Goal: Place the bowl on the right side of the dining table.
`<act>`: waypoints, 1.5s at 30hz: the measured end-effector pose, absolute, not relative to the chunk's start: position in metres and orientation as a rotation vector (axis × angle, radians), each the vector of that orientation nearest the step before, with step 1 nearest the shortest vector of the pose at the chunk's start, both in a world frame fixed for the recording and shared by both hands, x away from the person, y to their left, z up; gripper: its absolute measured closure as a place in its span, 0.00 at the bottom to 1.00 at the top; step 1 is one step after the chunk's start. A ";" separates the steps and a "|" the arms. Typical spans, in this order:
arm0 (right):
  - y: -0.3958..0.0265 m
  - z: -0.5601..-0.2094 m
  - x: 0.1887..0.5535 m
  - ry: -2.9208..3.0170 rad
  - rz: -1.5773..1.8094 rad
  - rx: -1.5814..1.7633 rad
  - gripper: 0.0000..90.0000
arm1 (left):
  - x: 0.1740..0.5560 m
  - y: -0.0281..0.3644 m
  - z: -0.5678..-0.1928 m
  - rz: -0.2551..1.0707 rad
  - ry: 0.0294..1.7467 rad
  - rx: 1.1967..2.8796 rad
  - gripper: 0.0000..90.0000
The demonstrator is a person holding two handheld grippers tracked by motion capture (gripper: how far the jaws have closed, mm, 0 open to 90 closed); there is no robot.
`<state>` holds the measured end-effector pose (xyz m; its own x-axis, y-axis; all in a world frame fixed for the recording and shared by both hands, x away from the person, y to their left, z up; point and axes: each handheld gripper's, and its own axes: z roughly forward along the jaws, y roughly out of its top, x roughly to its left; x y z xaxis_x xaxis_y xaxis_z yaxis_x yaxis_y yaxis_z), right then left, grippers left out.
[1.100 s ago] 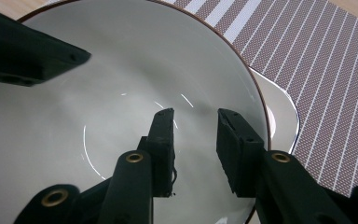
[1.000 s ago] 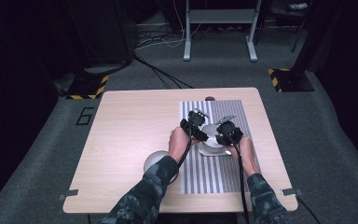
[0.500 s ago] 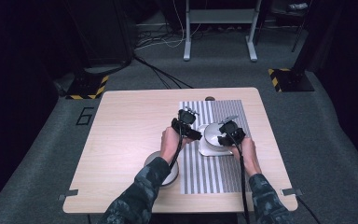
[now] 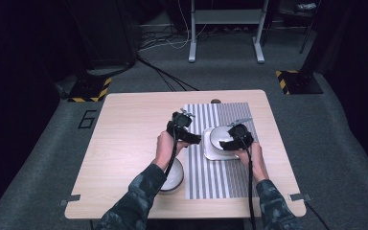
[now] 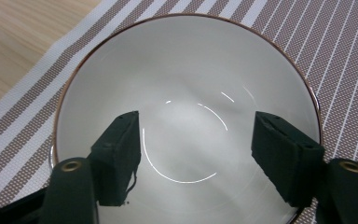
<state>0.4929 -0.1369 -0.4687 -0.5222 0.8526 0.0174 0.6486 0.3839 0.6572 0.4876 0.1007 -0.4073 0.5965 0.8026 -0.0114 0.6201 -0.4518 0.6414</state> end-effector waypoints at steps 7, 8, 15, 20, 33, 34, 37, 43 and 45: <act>-0.138 -0.464 0.488 2.320 0.919 1.301 0.23 | 0.481 0.112 -0.404 0.380 1.111 2.198 0.16; -0.138 -0.463 0.487 2.317 0.921 1.307 0.21 | 0.480 0.114 -0.403 0.379 1.108 2.195 0.16; -0.141 -0.451 0.478 2.316 0.956 1.313 0.15 | 0.472 0.128 -0.400 0.377 1.102 2.175 0.13; -0.145 -0.442 0.469 2.296 0.995 1.322 0.10 | 0.467 0.140 -0.400 0.368 1.105 2.161 0.11; -0.155 -0.418 0.434 2.262 1.058 1.280 0.07 | 0.451 0.167 -0.397 0.387 1.107 2.141 0.10; -0.155 -0.417 0.432 2.261 1.051 1.272 0.07 | 0.450 0.169 -0.397 0.389 1.109 2.146 0.10; -0.159 -0.417 0.426 2.255 1.049 1.268 0.07 | 0.447 0.175 -0.399 0.388 1.121 2.136 0.10; -0.166 -0.418 0.414 2.231 1.046 1.277 0.07 | 0.439 0.190 -0.402 0.398 1.127 2.154 0.10; -0.171 -0.418 0.410 2.216 1.050 1.284 0.07 | 0.436 0.197 -0.402 0.405 1.133 2.153 0.10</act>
